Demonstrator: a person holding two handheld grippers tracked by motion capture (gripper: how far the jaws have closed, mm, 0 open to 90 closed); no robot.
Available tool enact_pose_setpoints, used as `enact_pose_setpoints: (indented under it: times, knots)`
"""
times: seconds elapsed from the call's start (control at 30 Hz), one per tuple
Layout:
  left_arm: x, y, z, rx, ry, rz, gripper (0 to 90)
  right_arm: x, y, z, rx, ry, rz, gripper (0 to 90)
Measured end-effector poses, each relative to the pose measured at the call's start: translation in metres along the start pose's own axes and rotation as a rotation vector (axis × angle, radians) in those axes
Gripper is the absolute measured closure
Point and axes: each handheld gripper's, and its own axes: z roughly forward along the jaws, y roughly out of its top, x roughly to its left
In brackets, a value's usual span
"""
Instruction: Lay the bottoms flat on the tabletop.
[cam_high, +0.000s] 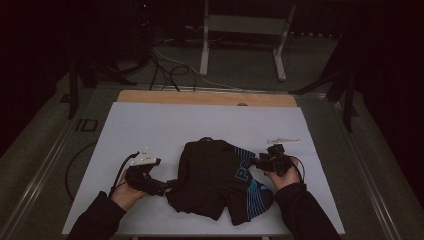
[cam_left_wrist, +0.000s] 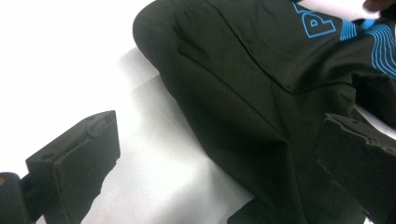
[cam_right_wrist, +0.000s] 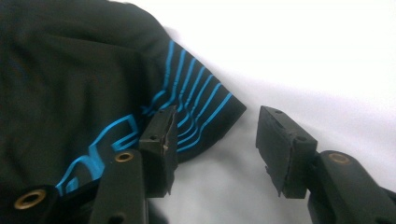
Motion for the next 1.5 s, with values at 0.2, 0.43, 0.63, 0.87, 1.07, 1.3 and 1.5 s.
enact_pose_setpoints:
  times: [0.2,0.43,0.63,0.87,1.07,1.3,1.5]
  knots:
    - [-0.001,-0.003,0.006,0.029,0.000,0.000,3.3,0.007,0.002,0.024,0.062,-0.053,-0.020,66.5]
    - [-0.026,-0.006,0.019,0.058,-0.086,0.153,27.9,0.009,0.010,0.021,0.055,-0.062,-0.068,83.4]
    - [-0.050,-0.008,0.037,0.160,-0.180,0.280,47.7,-0.003,0.024,0.012,0.017,-0.067,-0.050,83.6]
    - [-0.044,-0.010,0.040,0.195,-0.164,0.290,81.5,-0.016,0.039,-0.002,-0.031,-0.069,-0.036,83.7]
    - [-0.041,-0.008,0.035,0.178,-0.117,0.297,87.8,-0.025,0.054,-0.016,-0.086,-0.070,-0.046,83.6]
    - [-0.036,-0.001,0.027,0.148,-0.027,0.286,88.5,-0.037,0.062,-0.022,-0.104,-0.027,-0.003,83.6]
    - [-0.019,0.009,0.006,0.087,0.094,0.254,88.6,-0.047,0.053,-0.012,-0.068,-0.055,0.003,83.5]
